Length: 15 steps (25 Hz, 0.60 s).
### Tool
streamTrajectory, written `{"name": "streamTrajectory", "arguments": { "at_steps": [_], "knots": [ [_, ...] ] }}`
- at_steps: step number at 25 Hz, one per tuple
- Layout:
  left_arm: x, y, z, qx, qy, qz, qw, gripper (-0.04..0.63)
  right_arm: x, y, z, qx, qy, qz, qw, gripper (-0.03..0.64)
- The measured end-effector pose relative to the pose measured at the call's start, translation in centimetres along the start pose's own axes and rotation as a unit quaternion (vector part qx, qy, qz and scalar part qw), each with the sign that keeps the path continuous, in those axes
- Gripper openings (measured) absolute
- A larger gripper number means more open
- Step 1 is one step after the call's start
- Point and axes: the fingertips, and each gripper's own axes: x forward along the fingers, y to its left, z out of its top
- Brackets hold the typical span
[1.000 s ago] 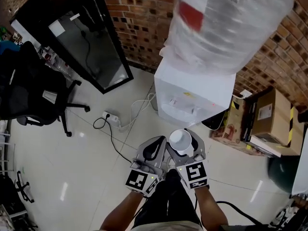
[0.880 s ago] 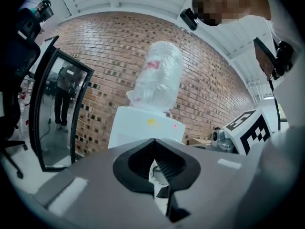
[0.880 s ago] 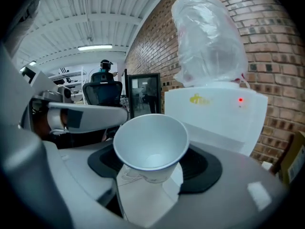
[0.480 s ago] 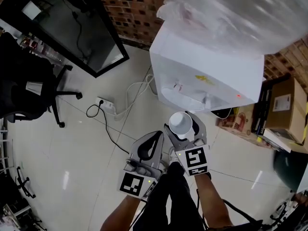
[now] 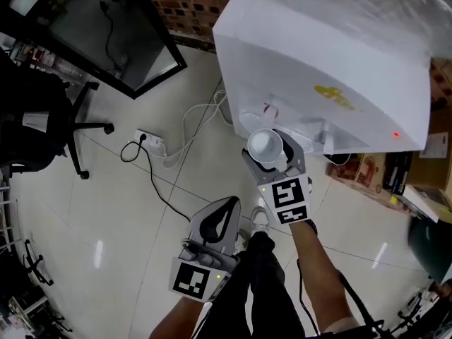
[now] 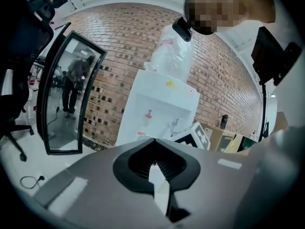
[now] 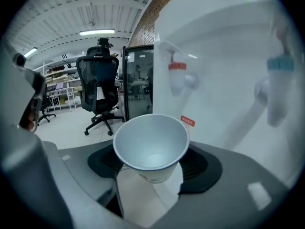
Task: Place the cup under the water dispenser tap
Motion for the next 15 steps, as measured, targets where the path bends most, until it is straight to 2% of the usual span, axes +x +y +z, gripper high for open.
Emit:
{"name": "streamTrajectory", "arguments": {
  "at_steps": [4,7,12,15],
  "knots": [
    [-1.1,0.4,-2.4,0.001,0.019,0.009,0.9998,-0.009,2.9,-1.8,-2.0,0.026,0.019,-0.004,0.999,0.342],
    [-1.7,1.1,-4.0,-0.005,0.035,0.021,0.9991,-0.009,4.6,-2.0,-2.6,0.02,0.029,0.001,0.999,0.342],
    [-1.6,1.9,-4.5,-0.016,0.048,0.027,0.9983,-0.009,6.3,-2.2,-2.7,0.014,0.038,0.004,0.999,0.342],
    [-1.2,2.6,-4.5,-0.009,0.044,0.034,0.9984,-0.009,6.6,-2.1,-2.6,0.011,0.029,0.003,1.0,0.342]
  ]
}}
